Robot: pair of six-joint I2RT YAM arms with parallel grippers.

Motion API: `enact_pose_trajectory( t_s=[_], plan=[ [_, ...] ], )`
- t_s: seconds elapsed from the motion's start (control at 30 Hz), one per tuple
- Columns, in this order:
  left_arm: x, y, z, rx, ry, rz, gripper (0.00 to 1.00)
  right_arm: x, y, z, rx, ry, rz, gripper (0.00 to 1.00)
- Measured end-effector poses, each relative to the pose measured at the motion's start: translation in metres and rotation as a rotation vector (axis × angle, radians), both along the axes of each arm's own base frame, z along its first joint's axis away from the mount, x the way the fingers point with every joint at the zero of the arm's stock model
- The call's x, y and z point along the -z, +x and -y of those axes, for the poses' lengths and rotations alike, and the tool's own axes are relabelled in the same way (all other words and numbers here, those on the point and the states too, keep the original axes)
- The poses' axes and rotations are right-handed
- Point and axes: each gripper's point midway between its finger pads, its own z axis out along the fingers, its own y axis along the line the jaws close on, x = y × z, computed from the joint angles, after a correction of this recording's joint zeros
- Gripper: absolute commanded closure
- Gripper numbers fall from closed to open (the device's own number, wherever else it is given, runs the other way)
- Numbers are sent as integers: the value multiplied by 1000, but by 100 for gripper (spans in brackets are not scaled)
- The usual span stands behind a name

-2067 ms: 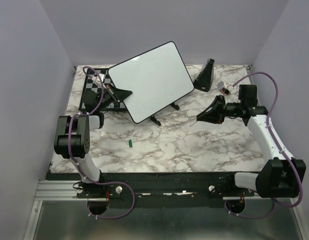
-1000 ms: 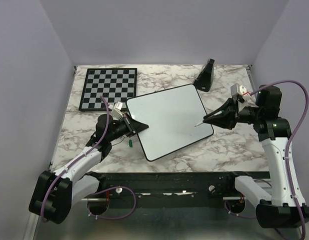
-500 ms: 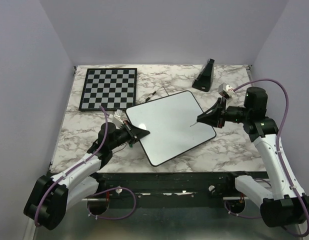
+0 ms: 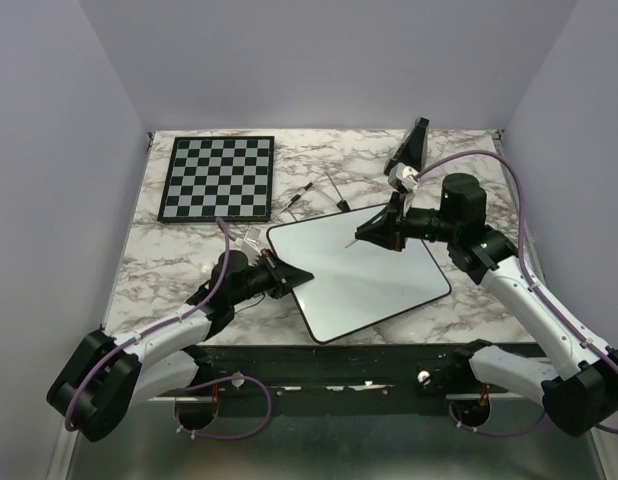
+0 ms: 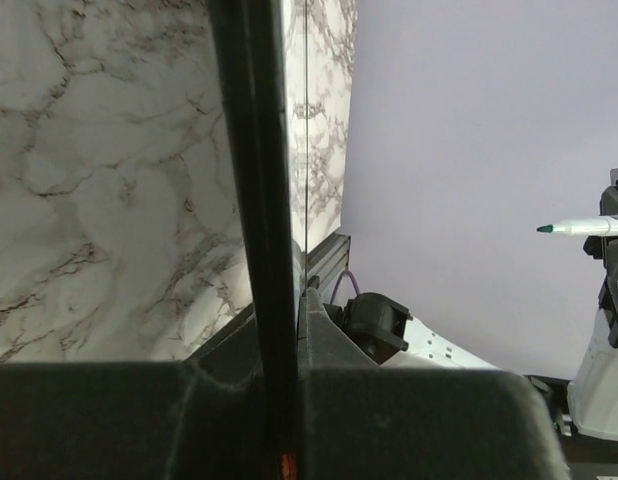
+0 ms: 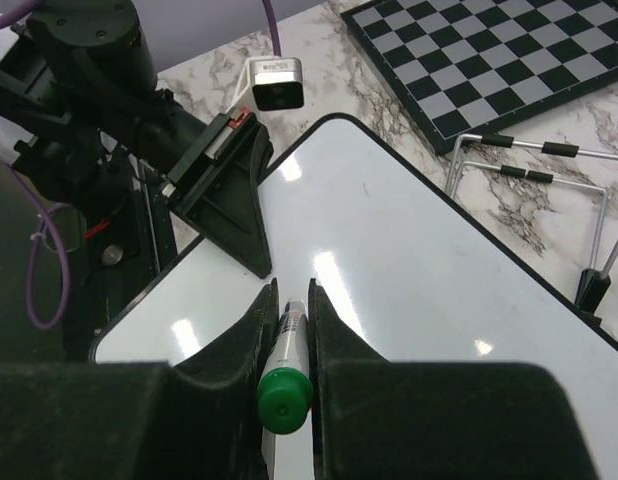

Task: Write a sentence on the whiteboard
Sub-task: Hold the whiteboard at the center of the board, then write a sentence on the whiteboard.

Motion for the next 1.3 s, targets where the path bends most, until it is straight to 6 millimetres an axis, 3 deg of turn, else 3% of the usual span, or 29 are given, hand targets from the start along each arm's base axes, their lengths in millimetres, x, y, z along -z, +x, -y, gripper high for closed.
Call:
enact_pose_trajectory(
  t_s=[0.2,0.5,1.3],
  plan=[
    [7,-4,18,22,-21,-29,100,8,8,-13,60,11,-52,99],
    [9,-3,29,59,-19,38,100,28,23,-8,199,12,-164,100],
    [9,-12,21,49,-23,94,100,31,36,4,277,24,-177,99]
  ],
)
